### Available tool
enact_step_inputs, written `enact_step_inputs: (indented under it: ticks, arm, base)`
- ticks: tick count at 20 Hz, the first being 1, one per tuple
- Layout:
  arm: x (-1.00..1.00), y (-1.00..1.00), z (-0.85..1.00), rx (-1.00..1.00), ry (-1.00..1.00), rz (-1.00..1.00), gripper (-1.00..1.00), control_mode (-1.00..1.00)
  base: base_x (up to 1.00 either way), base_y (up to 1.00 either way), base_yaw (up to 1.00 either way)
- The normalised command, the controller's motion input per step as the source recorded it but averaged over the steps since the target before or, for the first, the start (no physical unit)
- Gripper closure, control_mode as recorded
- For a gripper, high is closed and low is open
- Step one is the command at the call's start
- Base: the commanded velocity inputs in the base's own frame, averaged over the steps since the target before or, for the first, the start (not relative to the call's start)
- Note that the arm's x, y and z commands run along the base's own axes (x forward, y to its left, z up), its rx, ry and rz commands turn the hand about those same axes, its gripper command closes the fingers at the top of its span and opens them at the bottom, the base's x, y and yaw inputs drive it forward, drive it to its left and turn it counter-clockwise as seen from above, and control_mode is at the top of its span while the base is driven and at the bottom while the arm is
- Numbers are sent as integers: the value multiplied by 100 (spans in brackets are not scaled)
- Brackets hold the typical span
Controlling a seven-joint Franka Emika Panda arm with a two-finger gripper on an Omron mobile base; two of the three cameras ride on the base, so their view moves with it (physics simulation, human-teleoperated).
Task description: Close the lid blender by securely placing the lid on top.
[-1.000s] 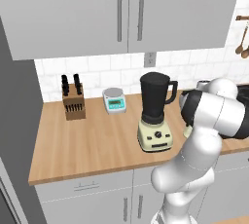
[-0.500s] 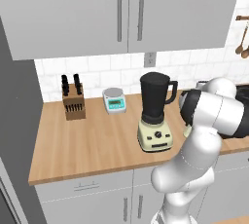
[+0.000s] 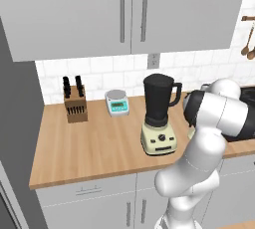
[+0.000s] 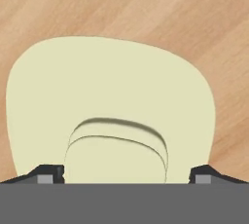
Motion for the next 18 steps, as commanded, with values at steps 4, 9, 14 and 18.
enact_step_inputs:
  ticks: [4,9,14,18]
  arm:
    - [0,0,0,0,0,0,100,-100]
    - [-1,0,2,0,0,0,100,-100]
    - [-18,-2,36,0,-14,0,100,-100]
    - [-31,-17,85,6,-30,0,100,-100]
  base:
    - [0,0,0]
    - [0,0,0]
    - [0,0,0]
    - [0,0,0]
